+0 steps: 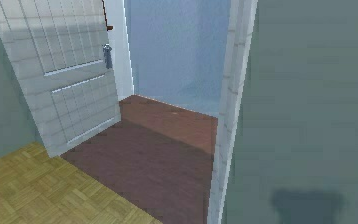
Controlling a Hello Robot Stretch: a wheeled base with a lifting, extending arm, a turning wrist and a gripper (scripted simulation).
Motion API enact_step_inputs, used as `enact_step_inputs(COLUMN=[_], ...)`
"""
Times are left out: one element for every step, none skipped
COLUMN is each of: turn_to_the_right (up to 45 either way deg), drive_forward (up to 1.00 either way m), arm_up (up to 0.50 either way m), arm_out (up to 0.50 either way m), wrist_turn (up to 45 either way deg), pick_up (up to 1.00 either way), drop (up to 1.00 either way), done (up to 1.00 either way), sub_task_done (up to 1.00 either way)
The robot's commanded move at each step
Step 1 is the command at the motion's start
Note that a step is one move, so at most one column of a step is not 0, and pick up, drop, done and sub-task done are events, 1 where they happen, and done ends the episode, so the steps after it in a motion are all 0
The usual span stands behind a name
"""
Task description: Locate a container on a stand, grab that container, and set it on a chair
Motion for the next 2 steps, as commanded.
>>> enact_step_inputs(turn_to_the_right=[0.0, 0.0], drive_forward=[0.00, 0.00], arm_up=[0.00, 0.00], arm_out=[0.00, 0.00], wrist_turn=[-45.0, -45.0], pick_up=[0.00, 0.00], drop=[0.00, 0.00], done=[0.00, 0.00], sub_task_done=[0.00, 0.00])
